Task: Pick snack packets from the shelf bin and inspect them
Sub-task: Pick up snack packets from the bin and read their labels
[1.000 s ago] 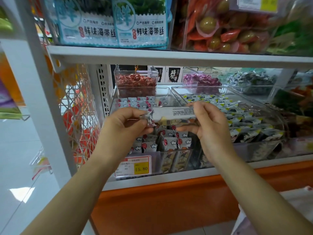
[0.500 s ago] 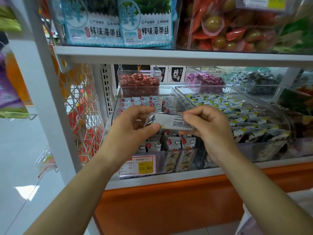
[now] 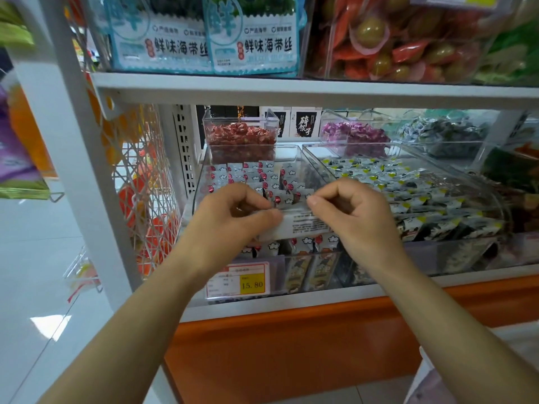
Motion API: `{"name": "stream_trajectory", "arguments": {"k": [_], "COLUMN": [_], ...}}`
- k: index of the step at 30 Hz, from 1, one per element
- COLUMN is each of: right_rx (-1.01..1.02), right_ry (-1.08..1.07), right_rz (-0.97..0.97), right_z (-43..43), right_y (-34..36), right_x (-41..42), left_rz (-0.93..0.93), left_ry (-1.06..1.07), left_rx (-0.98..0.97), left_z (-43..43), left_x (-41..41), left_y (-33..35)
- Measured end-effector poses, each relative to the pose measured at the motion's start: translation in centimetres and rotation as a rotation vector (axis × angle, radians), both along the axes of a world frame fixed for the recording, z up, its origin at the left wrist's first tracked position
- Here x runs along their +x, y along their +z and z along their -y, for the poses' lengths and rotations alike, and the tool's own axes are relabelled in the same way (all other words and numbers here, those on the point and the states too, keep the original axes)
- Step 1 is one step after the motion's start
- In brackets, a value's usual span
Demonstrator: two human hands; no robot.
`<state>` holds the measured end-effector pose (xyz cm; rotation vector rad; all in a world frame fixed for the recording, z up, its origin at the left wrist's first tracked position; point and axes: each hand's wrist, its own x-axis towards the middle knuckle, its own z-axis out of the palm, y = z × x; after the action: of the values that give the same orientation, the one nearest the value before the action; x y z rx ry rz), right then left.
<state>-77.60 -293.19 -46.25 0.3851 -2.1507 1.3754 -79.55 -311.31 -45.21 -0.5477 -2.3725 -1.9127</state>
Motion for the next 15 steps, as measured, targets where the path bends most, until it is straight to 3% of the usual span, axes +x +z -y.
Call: {"name": "stream_trajectory", "arguments": {"k": [5,15], "right_rx": [0.008,-0.052], "right_ry": [0.072,0.118], "right_rz": [0.026,0.065], "right_z": [0.2,0.3], "right_y": [0.0,-0.2], "right_x": [0.0,-0.2], "left_rz": [0.246,0.315], "left_ry": [-0.157,-0.08], "left_rx": [0.096,0.08], "left_z": [1.3,1.8], "left_x": [-0.3,-0.7], "left_y": [0.6,0.5]}}
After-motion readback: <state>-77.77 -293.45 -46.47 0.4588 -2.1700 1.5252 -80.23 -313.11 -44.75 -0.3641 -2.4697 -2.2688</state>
